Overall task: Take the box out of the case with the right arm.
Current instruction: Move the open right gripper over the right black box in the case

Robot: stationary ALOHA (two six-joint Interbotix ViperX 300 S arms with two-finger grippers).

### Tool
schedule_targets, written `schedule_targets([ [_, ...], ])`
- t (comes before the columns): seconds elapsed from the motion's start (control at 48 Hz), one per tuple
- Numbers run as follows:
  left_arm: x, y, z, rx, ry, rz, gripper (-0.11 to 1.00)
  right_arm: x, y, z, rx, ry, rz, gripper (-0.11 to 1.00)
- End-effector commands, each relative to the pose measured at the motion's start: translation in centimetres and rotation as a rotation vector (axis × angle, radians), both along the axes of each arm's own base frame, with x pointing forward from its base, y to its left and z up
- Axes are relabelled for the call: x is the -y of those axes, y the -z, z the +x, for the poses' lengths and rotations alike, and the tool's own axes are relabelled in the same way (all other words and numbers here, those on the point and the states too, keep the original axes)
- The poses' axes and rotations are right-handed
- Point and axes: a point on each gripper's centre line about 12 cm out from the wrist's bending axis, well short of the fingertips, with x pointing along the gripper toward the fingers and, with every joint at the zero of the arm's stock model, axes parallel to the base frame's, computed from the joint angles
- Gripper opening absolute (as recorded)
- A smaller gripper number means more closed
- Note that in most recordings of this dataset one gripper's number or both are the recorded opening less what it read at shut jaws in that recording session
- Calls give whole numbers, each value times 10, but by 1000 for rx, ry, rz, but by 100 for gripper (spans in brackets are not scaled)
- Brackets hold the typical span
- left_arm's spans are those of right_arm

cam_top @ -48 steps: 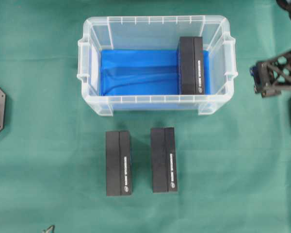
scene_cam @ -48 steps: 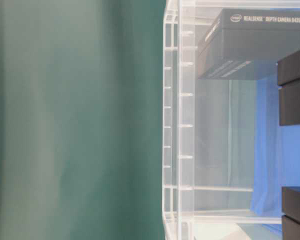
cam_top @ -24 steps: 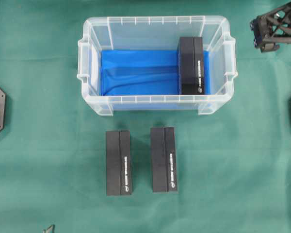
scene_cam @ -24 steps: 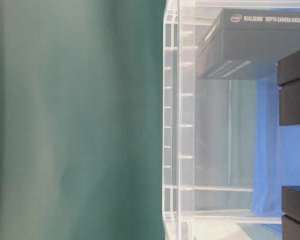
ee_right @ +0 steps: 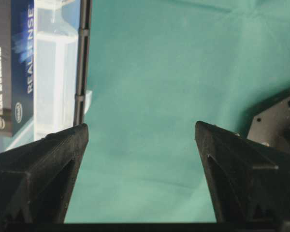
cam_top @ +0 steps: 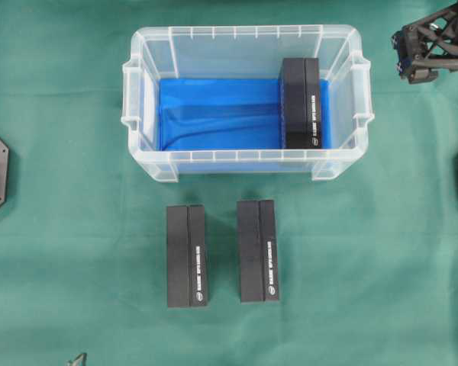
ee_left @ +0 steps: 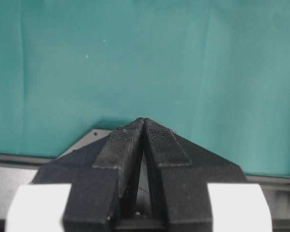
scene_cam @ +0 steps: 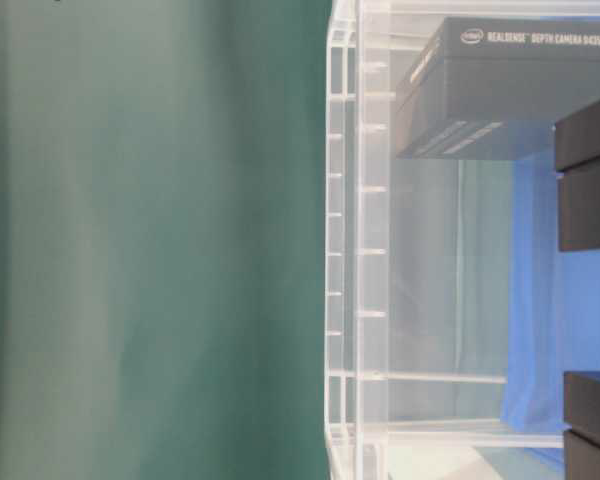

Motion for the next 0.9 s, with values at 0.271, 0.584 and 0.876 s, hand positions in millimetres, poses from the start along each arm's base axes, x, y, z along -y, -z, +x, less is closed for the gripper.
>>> schedule_targets([
  [0.271,-1,-3,2,8,-2,2,0,4,-9,47,81,-34,4,87],
  [0.584,-1,-3,2,8,-2,2,0,6,-12,118,93,-90,4,87],
  [0.876,-1,-3,1,11,-3,3,0,9,-7,150,85,-100,7,87],
])
